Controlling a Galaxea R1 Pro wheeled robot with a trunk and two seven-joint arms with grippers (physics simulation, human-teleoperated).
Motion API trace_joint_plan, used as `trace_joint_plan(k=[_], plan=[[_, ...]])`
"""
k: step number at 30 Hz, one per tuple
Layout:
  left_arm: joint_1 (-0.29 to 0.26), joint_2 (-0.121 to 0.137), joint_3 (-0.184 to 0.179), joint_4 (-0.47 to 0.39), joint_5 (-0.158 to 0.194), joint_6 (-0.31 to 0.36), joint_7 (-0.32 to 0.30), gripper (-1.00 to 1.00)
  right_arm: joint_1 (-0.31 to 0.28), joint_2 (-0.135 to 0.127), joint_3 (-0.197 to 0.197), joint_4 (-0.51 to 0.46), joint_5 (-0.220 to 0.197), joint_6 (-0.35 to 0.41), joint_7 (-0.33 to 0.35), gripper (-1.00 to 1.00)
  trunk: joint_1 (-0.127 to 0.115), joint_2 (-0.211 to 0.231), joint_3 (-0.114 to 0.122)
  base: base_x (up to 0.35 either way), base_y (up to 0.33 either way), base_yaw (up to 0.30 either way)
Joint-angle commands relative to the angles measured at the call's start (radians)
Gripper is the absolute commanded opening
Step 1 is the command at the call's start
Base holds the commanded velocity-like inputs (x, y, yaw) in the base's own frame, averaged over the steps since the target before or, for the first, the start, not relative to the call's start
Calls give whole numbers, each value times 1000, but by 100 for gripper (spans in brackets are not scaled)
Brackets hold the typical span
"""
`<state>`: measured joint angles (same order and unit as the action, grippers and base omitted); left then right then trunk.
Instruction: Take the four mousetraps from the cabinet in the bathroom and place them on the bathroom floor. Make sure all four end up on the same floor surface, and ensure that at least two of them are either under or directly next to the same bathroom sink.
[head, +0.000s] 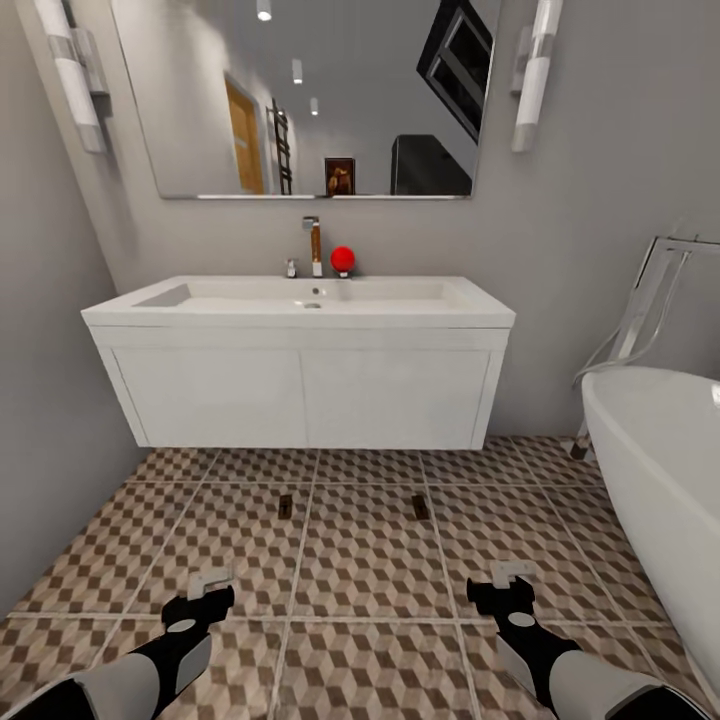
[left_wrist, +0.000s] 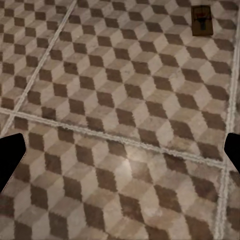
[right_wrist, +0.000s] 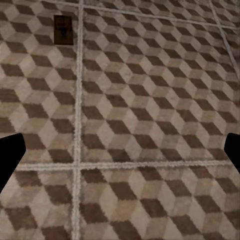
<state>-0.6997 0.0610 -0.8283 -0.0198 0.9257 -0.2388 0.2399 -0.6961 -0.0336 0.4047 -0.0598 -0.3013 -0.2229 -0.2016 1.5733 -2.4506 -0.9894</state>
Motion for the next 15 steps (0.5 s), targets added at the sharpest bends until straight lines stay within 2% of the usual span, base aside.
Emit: trace_joint_plan(k=[1,15], plan=[[0,2,-9,-2,6,-2,5,100,0,0,9,0,-9,-2,-2,100,-4,7,2,0,0,0],[5,6,-14,7,4,-33,4,100,0,0,9,0,-8,-3,-2,100,-58,105,46,0,0,0]])
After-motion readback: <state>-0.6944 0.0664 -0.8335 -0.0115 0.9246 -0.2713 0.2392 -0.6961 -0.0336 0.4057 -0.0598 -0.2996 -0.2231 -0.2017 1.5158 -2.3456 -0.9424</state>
